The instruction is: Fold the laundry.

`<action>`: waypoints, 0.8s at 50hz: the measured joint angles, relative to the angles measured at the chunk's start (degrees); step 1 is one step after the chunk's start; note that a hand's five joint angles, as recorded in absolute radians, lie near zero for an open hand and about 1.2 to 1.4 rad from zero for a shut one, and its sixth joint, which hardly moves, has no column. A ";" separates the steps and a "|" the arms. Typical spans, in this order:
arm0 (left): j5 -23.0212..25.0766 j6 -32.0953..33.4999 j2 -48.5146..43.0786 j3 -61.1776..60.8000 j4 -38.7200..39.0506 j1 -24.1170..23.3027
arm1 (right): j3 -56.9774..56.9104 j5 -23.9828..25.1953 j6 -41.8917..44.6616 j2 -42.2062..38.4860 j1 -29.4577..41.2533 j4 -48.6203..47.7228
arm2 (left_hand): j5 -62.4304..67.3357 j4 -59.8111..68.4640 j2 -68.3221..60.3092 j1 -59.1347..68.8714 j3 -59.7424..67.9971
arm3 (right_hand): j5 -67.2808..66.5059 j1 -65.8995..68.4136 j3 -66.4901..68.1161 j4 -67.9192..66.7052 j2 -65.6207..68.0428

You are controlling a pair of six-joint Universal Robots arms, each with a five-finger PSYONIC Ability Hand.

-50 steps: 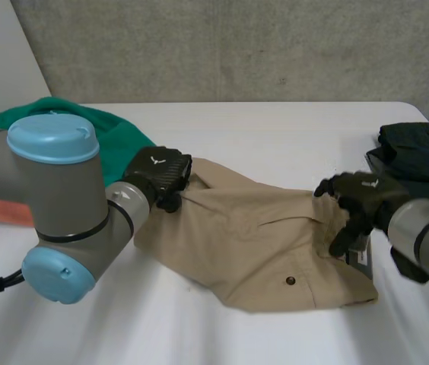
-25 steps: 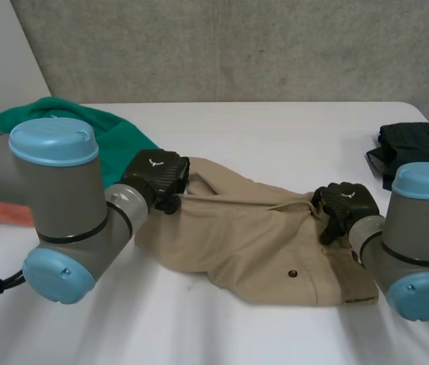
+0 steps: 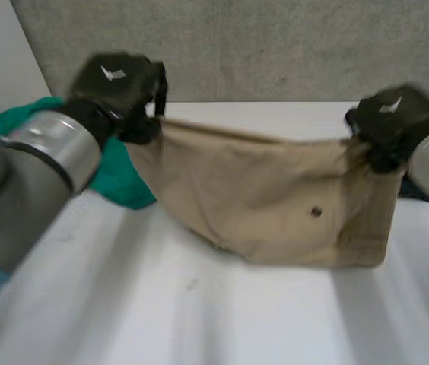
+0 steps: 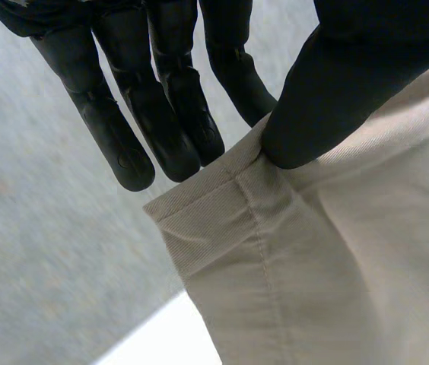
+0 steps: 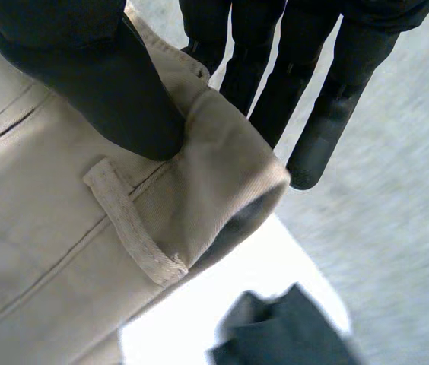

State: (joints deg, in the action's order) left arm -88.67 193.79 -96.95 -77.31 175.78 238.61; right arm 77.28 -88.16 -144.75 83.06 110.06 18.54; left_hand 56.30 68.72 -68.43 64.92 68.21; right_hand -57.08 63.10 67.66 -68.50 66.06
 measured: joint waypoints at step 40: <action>-1.26 15.18 -29.99 38.87 30.33 1.40 | -31.25 -2.27 5.30 -26.91 -0.51 -41.16 | 0.52 0.04 -0.16 0.00 0.22 | -0.98 1.83 0.31 -0.17 0.83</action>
State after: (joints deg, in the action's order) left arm -89.93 208.96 -126.94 -38.44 206.11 240.01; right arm 46.03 -90.42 -139.45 56.15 109.55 -22.62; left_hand 56.82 68.76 -68.59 64.92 68.44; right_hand -58.05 64.93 67.97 -68.67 66.89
